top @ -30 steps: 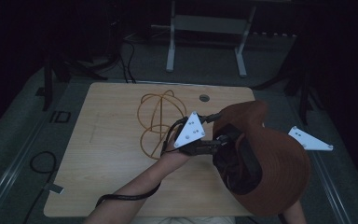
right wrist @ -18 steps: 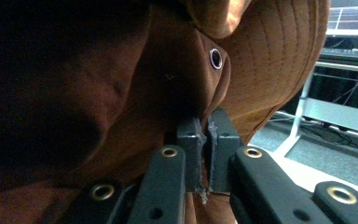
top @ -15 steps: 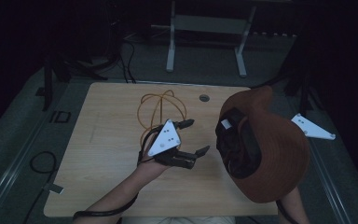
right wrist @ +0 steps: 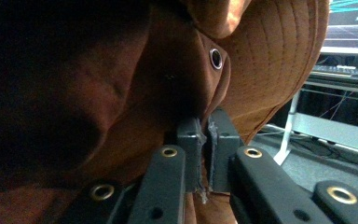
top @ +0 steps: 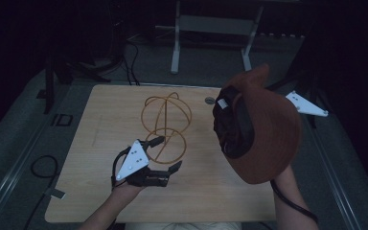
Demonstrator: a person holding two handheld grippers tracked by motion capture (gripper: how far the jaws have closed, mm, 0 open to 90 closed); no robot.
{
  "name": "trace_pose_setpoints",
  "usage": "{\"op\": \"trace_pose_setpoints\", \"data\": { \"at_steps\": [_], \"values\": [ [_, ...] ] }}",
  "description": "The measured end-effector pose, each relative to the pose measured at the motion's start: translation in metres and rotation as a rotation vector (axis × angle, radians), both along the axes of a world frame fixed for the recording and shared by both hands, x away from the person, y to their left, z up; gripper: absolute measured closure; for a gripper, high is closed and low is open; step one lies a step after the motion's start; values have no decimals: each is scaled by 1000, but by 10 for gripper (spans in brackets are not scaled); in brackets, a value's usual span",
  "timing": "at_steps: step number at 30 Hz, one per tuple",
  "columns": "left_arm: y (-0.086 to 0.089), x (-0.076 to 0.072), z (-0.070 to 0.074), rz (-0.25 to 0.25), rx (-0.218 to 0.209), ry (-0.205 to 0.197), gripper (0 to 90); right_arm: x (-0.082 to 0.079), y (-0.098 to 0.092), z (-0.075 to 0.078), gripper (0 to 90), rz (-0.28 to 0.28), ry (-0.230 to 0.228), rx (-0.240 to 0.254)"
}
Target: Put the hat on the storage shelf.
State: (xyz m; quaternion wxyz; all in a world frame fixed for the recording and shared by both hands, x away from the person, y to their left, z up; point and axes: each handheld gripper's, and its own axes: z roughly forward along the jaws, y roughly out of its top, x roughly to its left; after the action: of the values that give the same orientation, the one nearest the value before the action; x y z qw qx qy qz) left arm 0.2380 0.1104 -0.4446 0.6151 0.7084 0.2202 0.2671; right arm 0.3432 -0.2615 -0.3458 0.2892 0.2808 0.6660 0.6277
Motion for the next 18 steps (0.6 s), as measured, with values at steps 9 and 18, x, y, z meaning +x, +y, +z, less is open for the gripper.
{"op": "trace_pose_setpoints", "data": {
  "at_steps": [9,18],
  "values": [
    [46,-10,-40,139,-16,33,149,41,30,13,856,-21,3,-39],
    [60,-19,-70,208,10,49,149,67,85,33,856,-64,-43,-79]
  ]
}}
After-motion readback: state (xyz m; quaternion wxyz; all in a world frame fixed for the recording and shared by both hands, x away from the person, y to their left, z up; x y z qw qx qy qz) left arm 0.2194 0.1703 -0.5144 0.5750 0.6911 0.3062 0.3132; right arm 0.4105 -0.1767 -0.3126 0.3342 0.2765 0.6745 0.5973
